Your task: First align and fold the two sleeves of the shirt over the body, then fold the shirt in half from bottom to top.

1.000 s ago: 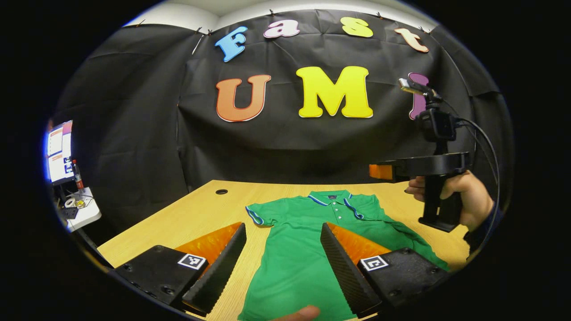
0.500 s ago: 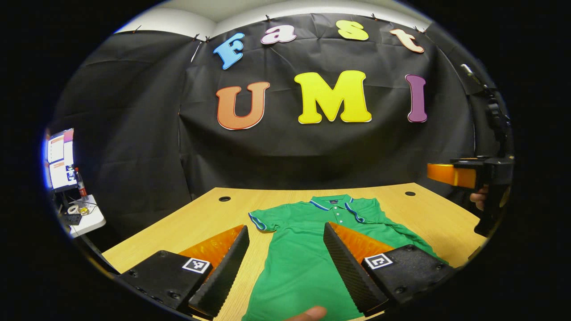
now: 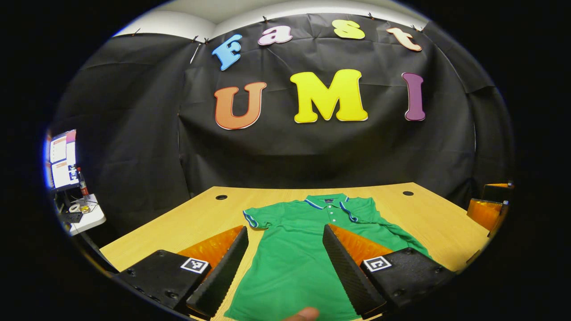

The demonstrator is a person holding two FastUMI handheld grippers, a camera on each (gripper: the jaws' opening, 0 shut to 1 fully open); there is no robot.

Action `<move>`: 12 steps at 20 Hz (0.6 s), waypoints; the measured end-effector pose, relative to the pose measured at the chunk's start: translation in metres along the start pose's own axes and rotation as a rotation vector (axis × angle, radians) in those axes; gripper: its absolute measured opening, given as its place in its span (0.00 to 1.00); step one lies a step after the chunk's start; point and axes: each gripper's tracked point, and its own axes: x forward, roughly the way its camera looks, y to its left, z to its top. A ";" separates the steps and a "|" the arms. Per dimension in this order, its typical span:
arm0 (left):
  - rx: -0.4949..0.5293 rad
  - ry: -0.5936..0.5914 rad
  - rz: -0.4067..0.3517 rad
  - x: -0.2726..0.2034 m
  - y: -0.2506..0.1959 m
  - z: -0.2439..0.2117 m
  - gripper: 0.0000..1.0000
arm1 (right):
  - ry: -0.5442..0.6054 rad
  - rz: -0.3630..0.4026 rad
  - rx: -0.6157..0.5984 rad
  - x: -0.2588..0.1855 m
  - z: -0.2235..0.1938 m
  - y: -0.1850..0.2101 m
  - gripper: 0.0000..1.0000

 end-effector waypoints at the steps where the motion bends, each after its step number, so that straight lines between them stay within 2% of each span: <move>1: -0.002 -0.006 0.001 0.002 0.001 0.002 1.00 | 0.004 -0.011 0.001 -0.001 -0.004 -0.005 0.96; 4: -0.013 0.037 -0.023 0.029 0.002 0.009 1.00 | 0.026 0.011 0.032 0.002 -0.020 -0.007 0.96; 6: -0.034 0.050 -0.013 0.059 0.015 0.021 1.00 | 0.044 0.032 0.055 0.008 -0.026 -0.005 0.95; 9: -0.112 0.100 0.034 0.124 0.040 0.022 1.00 | 0.077 0.042 0.079 0.014 -0.035 -0.006 0.96; 12: -0.118 0.165 0.116 0.197 0.081 0.004 1.00 | 0.073 0.036 0.088 0.015 -0.039 -0.007 0.96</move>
